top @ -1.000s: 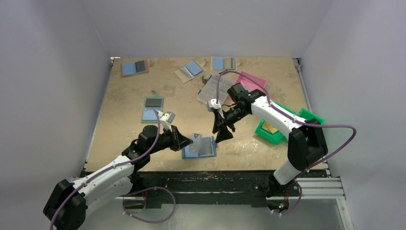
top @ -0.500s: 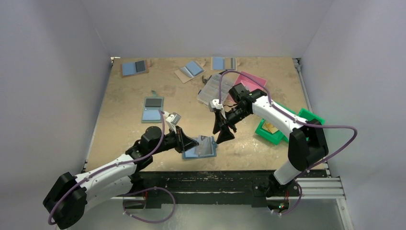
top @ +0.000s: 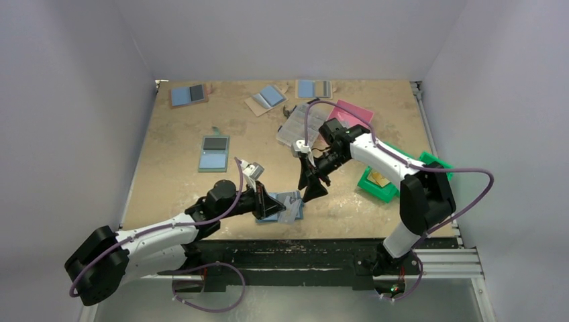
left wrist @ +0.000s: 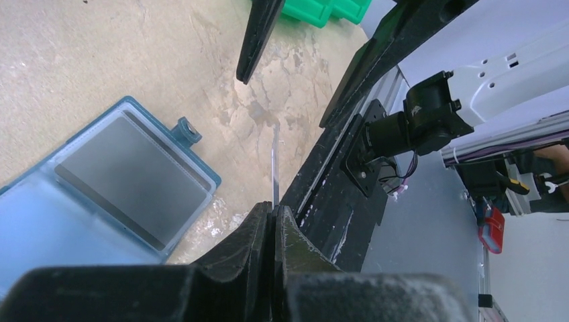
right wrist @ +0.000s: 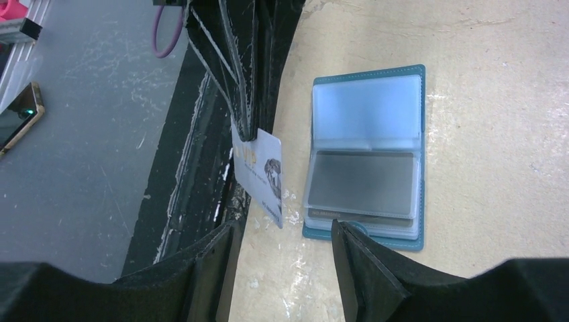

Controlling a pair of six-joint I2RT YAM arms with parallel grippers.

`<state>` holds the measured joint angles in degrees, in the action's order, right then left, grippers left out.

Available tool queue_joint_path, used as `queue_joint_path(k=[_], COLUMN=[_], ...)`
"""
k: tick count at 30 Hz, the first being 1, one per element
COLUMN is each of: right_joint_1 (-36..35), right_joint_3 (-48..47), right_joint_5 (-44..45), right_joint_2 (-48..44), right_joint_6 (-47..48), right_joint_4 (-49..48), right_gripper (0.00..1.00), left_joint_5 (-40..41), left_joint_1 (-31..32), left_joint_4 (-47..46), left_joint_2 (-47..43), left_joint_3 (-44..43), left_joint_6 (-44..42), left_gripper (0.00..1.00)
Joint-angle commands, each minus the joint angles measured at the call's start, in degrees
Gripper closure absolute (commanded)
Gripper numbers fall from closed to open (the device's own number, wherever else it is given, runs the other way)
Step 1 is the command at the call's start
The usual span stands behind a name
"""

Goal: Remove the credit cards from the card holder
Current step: Remove the credit card from the card holder.

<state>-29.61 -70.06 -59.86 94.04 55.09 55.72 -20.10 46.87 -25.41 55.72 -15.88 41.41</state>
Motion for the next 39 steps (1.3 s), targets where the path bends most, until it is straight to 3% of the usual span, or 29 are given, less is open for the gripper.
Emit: queue_joint_path(k=[1, 16, 21, 24, 26, 29, 32, 36, 39], right_joint_1=[-0.3, -4.0, -5.0, -5.3, -5.4, -5.4, -5.4, -4.9, -2.6], right_joint_3=[-0.4, -1.3, -2.5, -3.9, -5.3, -7.0, -7.2, -6.9, -6.4], right_joint_5=[-3.0, -2.8, -2.7, -2.6, -2.3, -2.1, -0.7, 2.0, 3.6], right_joint_2=[0.8, 4.4, 5.6, 6.7, 7.7, 8.6, 8.2, 6.4, 4.1], right_joint_6=[0.0, 0.0, 0.9, 1.5, 2.6, 5.1, 5.1, 3.0, 1.6], right_joint_4=[0.4, 2.3, 4.1, 6.2, 8.7, 12.0, 12.1, 10.3, 8.8], right_gripper=[0.41, 0.53, 0.7, 0.99, 1.0, 1.0, 1.0, 1.0, 1.0], left_joint_5=[1.6, 3.5, 4.1, 4.7, 6.4, 8.9, 11.4, 15.9, 22.3], left_joint_1=[1.6, 3.5, 3.7, 3.7, 3.7, 3.7, 3.7, 3.7, 3.6], left_joint_4=[-5.7, -7.3, -6.8, -5.6, -3.9, 0.4, 3.9, 8.8, 14.3], left_joint_2=[1.9, 4.6, 4.6, 4.0, 3.3, 1.6, -1.2, -7.3, -12.3], left_joint_3=[-2.2, -3.0, -3.0, -3.1, -3.3, -4.1, -4.3, -4.4, -5.1], left_joint_6=[0.4, 0.2, -0.1, -0.3, -0.3, -0.6, -0.9, -1.7, -1.8], left_gripper=[1.0, 1.0, 1.0, 1.0, 1.0, 0.84, 0.52, 0.28, 0.03])
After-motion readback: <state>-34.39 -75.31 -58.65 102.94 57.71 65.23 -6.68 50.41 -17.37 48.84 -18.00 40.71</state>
